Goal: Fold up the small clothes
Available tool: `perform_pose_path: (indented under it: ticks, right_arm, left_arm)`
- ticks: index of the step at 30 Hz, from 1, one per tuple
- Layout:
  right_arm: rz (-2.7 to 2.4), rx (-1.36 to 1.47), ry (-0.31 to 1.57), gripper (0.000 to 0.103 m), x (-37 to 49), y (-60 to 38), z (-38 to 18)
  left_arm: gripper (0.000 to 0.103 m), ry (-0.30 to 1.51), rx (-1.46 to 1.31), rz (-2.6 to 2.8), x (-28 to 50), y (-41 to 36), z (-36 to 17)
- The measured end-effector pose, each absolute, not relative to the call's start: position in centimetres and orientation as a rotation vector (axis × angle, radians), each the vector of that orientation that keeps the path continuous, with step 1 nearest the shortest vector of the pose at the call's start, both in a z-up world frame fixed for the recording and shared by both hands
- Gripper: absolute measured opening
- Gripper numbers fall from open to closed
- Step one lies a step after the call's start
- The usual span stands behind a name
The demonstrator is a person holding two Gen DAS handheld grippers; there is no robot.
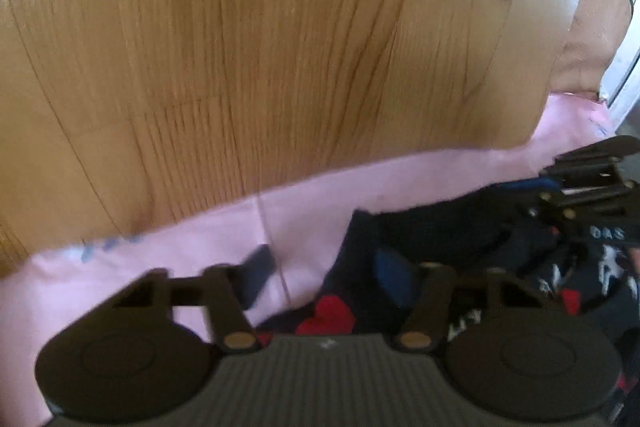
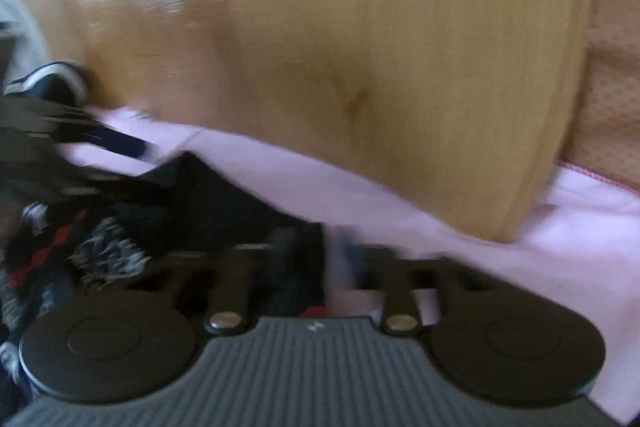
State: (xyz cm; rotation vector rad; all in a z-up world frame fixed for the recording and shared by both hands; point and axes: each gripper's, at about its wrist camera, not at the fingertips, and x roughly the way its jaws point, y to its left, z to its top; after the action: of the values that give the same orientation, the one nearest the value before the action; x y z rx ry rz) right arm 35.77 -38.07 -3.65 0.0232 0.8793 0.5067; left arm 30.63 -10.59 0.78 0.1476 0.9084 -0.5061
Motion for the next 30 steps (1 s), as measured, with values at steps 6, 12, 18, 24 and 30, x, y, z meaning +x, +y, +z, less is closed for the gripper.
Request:
perform_pose_path:
  ticks: [6,12,18,24,30]
  right_arm:
    - [0.487,0.008,0.760,0.012,31.4,-37.1,-0.5]
    - [0.472,-0.008,0.610,0.011,22.2,-36.6,5.5]
    - [0.479,0.007,0.507,0.011,8.7,-36.1,8.2]
    - [0.457,0.040,0.532,0.011,-1.3,-35.9,4.0]
    - [0.363,0.173,0.632,0.036,-3.9,-37.0,-0.7]
  left_arm:
    - [0.011,0.842,0.081,-0.568,25.1,-9.5,4.7]
    - [0.011,0.656,0.035,-0.677,13.0,-6.8,10.8]
    - [0.011,0.556,-0.022,-0.773,1.1,-3.0,12.1]
    - [0.013,0.671,-0.100,-0.846,-5.7,-0.7,6.9]
    - [0.033,0.767,-0.141,-0.806,-7.2,0.6,4.4]
